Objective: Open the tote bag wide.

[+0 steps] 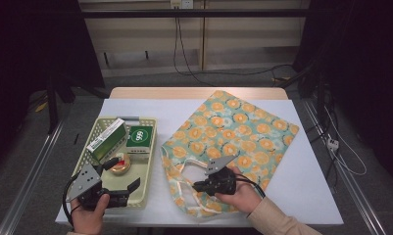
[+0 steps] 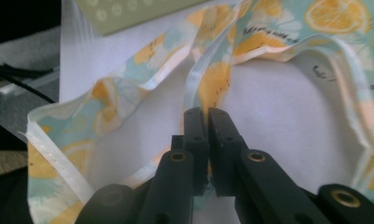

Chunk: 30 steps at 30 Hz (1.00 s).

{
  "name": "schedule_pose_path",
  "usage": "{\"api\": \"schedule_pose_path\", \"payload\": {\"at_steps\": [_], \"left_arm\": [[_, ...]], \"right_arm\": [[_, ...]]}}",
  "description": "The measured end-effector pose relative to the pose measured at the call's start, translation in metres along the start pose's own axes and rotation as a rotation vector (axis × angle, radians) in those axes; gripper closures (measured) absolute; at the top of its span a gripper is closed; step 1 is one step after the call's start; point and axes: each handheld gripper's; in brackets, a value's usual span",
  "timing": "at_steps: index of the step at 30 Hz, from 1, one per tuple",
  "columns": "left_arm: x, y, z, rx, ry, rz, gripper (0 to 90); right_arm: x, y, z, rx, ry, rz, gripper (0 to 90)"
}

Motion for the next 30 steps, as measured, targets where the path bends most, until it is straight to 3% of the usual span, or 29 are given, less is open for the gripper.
{"api": "schedule_pose_path", "payload": {"at_steps": [9, 19, 30], "left_arm": [[0.0, 0.0, 0.0, 0.002, -0.006, 0.003, 4.7], [-0.001, -0.001, 0.001, 0.008, -0.007, 0.001, 4.7], [-0.003, -0.001, 0.0, 0.004, -0.01, 0.002, 4.5]], "right_arm": [[0.025, -0.034, 0.016, 0.105, 0.035, -0.039, 89.4], [0.088, -0.059, 0.031, 0.141, 0.125, -0.131, 89.2], [0.139, -0.055, 0.033, 0.124, 0.166, -0.228, 88.1]]}}
Point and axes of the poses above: each handheld gripper's, and its own axes: y roughly forward along the jaws, z roughly out of its top, x roughly to its right, and after that the axes turned 2 degrees about -x, right-handed
